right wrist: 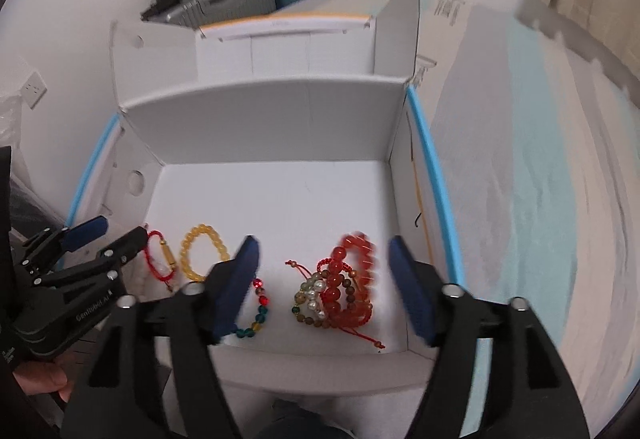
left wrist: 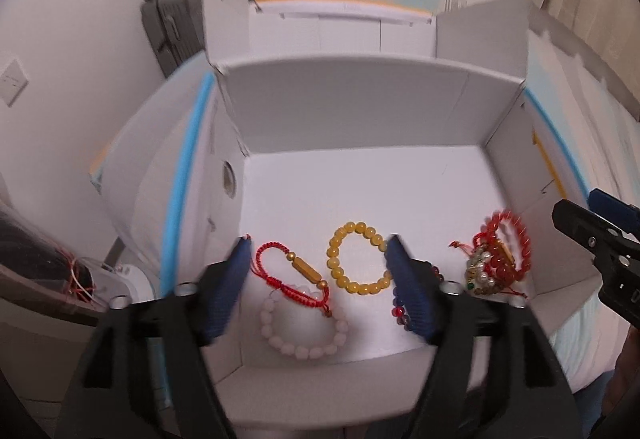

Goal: Organize jewelry

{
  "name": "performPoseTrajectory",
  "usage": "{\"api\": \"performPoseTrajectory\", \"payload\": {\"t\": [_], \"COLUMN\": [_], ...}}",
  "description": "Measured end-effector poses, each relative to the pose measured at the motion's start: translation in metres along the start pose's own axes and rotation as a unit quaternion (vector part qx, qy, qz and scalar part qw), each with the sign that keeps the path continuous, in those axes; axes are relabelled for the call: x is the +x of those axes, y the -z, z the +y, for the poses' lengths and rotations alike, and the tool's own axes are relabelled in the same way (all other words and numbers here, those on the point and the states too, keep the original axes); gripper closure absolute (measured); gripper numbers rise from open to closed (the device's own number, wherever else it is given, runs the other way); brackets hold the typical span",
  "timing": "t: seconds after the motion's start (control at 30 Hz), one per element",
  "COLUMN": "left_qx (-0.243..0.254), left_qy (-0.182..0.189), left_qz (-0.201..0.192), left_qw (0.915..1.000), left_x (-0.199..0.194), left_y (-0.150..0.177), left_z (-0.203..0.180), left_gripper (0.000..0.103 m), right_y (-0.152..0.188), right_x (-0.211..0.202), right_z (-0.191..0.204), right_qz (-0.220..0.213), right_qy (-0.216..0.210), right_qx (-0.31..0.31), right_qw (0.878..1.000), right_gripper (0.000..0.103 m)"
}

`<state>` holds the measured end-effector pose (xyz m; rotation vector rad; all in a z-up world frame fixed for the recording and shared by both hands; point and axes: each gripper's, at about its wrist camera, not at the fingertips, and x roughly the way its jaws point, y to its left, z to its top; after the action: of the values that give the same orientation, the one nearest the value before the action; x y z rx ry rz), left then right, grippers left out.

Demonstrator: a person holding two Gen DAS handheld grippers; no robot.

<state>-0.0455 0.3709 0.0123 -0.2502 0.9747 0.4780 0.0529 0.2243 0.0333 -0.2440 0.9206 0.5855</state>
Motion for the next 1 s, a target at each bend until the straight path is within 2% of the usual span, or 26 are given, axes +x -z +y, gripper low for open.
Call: {"api": "performPoseTrajectory", "payload": {"t": [0.07,0.13,0.17,0.53,0.63,0.77,1.0], "left_qx": [0.001,0.004,0.007,-0.015,-0.021,-0.021,-0.018], "left_qy": [0.004,0.001,-0.001,0.000,0.007,0.003,0.004], "left_qz": [-0.012,-0.028,-0.036,-0.059,-0.051,-0.065,-0.067], "left_qw": [0.9999,0.9996,0.9993,0.9982,0.9984,0.9977,0.9976], "left_x": [-0.012,-0.024,-0.030,-0.055,-0.058,-0.064,-0.064], "left_y": [0.007,0.015,0.020,0.070,0.082,0.094,0.099], "left_z": [-0.002,-0.004,-0.005,0.005,0.009,0.010,0.013], "left_gripper": [0.021,0.008,0.007,0.006,0.006,0.006,0.006], "right_y": [0.004,0.012,0.015,0.057,0.070,0.083,0.097], "right_x": [-0.013,-0.028,-0.034,-0.068,-0.073,-0.073,-0.072], "right_z": [0.001,0.000,0.001,0.002,0.001,0.003,0.004], "right_qz": [-0.017,-0.043,-0.053,-0.079,-0.087,-0.085,-0.082], "right_qy": [-0.002,0.001,0.001,0.014,0.012,0.017,0.019], "right_qx": [0.001,0.010,0.013,0.013,0.013,0.004,0.010], "right_qw": [1.000,0.999,0.999,0.997,0.996,0.996,0.996], "right_gripper": [0.022,0.011,0.008,0.008,0.008,0.008,0.008]}}
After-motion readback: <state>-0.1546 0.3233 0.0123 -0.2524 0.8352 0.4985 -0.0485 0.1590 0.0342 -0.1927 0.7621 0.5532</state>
